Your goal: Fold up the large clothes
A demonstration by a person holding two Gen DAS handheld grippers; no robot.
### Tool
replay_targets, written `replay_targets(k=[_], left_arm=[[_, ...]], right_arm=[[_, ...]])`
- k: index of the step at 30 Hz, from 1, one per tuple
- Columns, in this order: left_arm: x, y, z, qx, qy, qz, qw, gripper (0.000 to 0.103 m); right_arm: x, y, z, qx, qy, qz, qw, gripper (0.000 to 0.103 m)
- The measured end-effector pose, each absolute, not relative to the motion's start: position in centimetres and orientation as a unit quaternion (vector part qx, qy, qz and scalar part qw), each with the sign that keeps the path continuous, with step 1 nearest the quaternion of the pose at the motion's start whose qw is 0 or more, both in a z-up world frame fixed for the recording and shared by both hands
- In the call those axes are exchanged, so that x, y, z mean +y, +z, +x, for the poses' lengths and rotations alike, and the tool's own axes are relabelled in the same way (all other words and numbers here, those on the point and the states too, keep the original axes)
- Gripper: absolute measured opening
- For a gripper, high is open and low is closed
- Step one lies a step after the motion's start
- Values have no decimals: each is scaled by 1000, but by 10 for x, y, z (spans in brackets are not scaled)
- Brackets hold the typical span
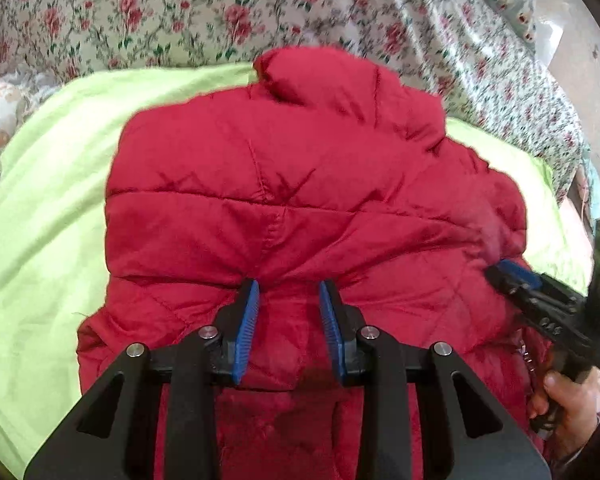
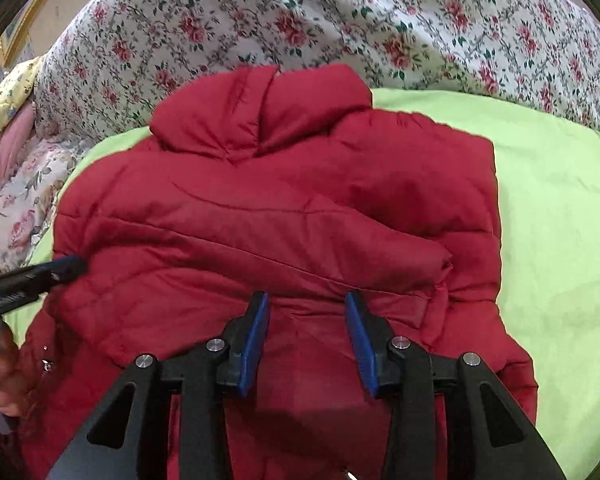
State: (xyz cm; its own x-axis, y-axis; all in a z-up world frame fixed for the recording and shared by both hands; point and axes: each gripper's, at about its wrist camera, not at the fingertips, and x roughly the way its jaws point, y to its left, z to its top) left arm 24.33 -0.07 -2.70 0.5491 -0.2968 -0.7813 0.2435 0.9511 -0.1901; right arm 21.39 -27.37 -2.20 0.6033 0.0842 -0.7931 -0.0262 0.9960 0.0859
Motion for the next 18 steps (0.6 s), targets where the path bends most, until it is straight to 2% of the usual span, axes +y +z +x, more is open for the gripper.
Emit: replay_targets(k=[5,12,18], left_arm=[[8,-18,252,432,-151,-46,888,29],[19,-42,274,464,-148,-68,871,28],[20,-50,272,465,-151,-62,870,27]], right_arm=[[-272,-26,215,445,29,28,895,41],[-270,-28,214,446,33,29,894,42],[-260,0,195,409,42,35,911,42]])
